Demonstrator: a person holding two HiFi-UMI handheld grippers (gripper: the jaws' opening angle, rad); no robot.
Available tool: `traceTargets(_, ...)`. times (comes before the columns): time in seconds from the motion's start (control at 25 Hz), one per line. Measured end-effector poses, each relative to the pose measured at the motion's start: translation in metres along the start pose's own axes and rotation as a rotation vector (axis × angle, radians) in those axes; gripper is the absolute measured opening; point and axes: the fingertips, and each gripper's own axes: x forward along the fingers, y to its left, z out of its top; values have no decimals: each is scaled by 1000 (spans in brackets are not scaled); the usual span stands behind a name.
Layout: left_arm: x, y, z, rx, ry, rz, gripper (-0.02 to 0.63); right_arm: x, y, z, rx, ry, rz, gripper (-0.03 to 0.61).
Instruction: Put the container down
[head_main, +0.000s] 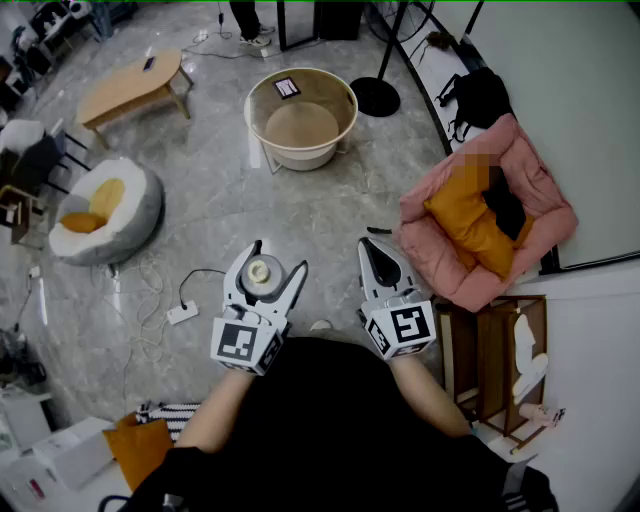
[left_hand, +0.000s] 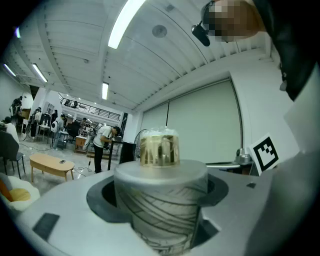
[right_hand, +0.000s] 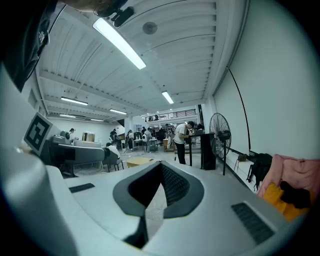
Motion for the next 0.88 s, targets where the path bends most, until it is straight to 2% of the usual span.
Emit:
traceTargets(0.12,16,-14,14,19,-5,-14,350,-5,-14,-5,5,-8,-1,21)
traceTargets(0.32,16,-18,13,16,9,-28,350,-8,-11,-15,-30,31,-9,21)
traceTargets(0.44,18,-16,4,-6,33,-28,350,-7,-8,-19,18,32,6,21)
traceTargets(0.64,47,-23,1,-7,42,-57,350,-5,-34,-29,48,35,-21,21)
traceTargets(0.88,93,11,-2,-23,48,-59,350,40,-66,-31,49,51,-53,21)
